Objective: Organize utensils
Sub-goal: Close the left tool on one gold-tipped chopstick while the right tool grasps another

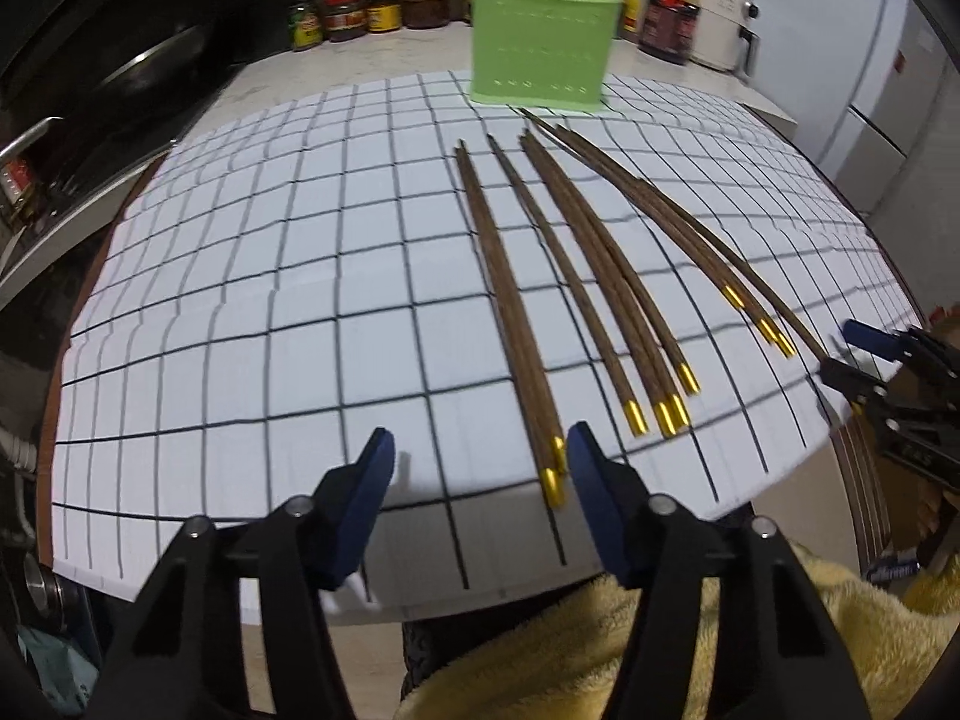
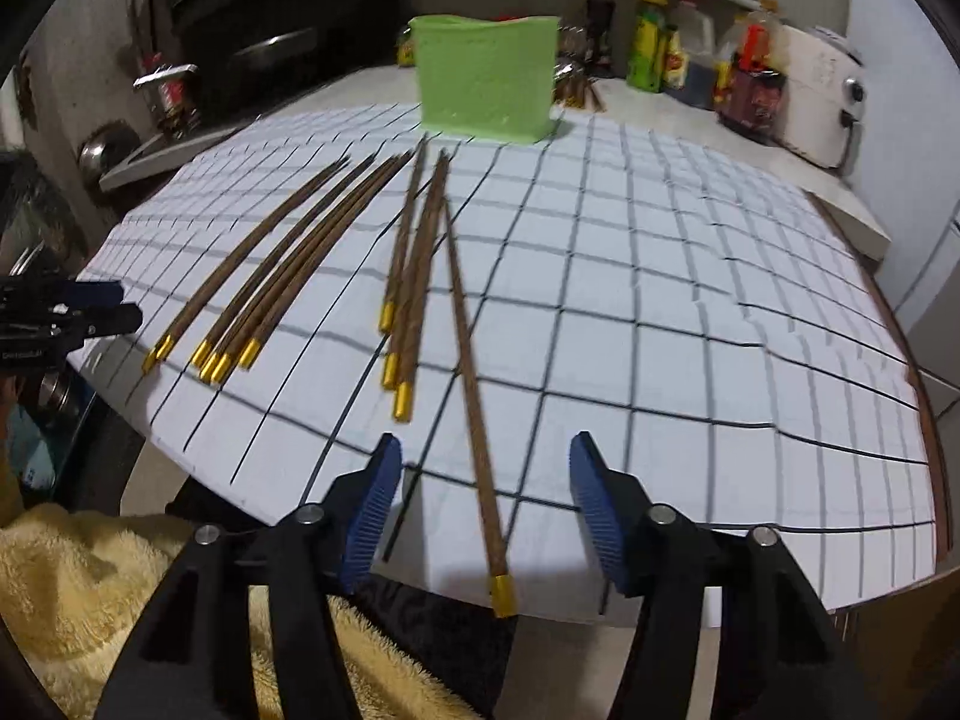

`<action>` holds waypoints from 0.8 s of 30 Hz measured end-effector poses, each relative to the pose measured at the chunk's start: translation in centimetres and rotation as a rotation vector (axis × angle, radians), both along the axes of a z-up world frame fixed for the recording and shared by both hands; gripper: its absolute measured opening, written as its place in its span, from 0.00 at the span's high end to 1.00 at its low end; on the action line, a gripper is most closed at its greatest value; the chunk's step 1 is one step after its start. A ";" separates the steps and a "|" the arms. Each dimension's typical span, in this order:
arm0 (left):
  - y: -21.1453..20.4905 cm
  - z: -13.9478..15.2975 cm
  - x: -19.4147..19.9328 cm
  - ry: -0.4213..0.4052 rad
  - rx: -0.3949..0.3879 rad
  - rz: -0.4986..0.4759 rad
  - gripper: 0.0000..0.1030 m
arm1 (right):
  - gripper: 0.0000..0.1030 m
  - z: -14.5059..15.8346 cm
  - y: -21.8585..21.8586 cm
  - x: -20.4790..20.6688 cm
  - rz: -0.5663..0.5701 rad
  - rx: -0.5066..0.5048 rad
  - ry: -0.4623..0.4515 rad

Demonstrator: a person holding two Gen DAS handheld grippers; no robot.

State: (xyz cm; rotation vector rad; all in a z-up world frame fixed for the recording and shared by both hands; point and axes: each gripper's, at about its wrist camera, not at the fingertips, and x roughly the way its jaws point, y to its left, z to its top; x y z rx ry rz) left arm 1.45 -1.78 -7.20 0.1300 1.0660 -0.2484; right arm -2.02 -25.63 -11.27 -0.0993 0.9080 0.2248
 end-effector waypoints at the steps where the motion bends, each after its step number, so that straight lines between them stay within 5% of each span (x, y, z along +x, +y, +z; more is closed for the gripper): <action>1: -0.1 -0.1 -0.1 0.006 -0.006 -0.008 0.51 | 0.53 -0.2 0.2 0.0 0.009 0.000 0.007; 6: -0.4 -0.6 -0.9 0.032 -0.030 -0.058 0.58 | 0.71 -0.6 0.3 -0.1 0.033 0.008 0.020; 18: -1.4 -2.3 -1.2 0.055 0.090 -0.059 0.58 | 0.72 -0.6 0.1 -0.6 0.023 0.007 0.008; 23: -1.1 -2.3 -0.4 0.034 0.107 -0.041 0.59 | 0.93 -0.7 0.6 0.2 0.013 0.017 -0.015; 24: -1.2 -2.3 -0.3 0.030 0.110 -0.043 0.66 | 0.93 -0.7 0.7 0.5 0.010 0.019 -0.016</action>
